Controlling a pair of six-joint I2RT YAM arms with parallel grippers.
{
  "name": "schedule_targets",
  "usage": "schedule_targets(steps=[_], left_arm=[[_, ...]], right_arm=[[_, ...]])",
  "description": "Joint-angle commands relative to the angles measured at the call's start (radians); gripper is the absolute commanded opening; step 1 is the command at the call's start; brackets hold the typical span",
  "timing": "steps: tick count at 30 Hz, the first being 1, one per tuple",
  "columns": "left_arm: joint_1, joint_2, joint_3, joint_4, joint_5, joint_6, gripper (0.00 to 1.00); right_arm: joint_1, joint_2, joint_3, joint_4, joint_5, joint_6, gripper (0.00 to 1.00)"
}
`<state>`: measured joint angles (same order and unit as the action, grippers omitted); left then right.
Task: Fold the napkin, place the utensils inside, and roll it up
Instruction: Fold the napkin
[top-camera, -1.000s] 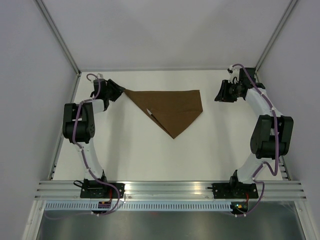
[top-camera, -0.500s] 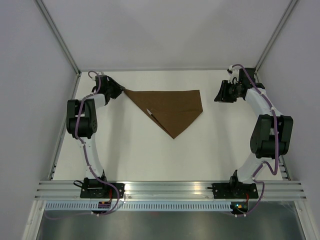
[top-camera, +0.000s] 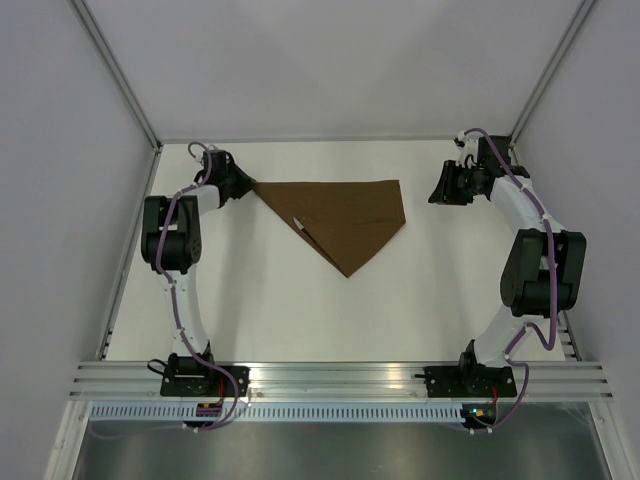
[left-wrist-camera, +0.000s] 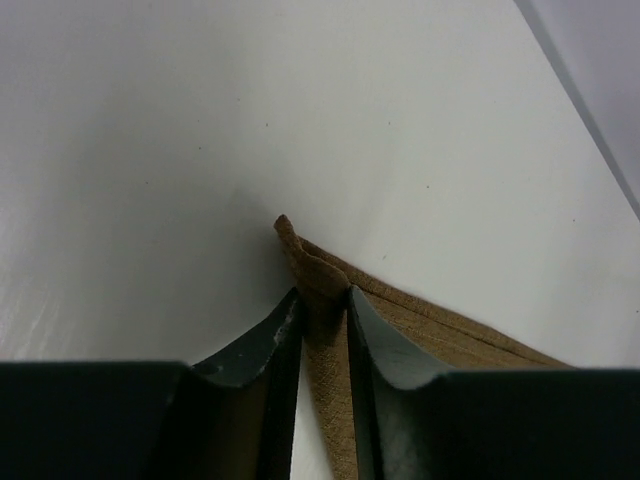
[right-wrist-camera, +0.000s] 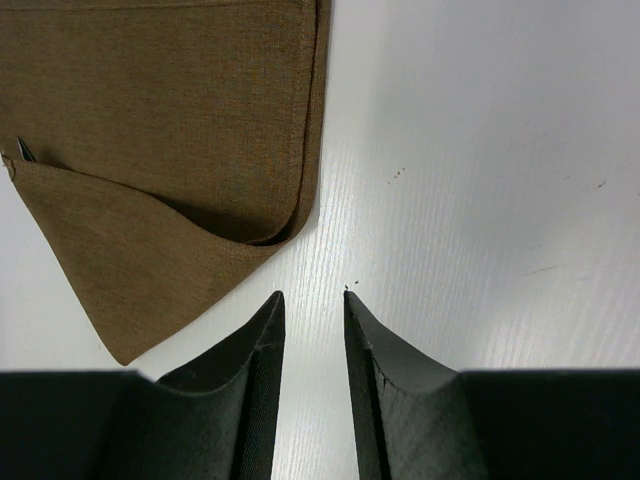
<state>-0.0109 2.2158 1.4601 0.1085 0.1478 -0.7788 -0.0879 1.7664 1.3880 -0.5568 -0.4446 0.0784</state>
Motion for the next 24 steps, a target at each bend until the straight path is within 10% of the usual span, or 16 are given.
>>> schedule_targets(steps=[1, 11, 24], left_arm=[[-0.014, 0.002, 0.02, -0.027, -0.027, 0.003, 0.28], [-0.014, -0.134, -0.171, 0.092, -0.025, 0.013, 0.03], [-0.012, -0.379, -0.418, 0.241, -0.027, 0.075, 0.02]], right_arm=[[0.0, -0.001, 0.037, 0.001, -0.016, 0.009, 0.36], [0.0, -0.008, 0.028, -0.005, -0.019, 0.003, 0.35], [0.034, -0.013, 0.02, -0.029, -0.023, -0.034, 0.34]])
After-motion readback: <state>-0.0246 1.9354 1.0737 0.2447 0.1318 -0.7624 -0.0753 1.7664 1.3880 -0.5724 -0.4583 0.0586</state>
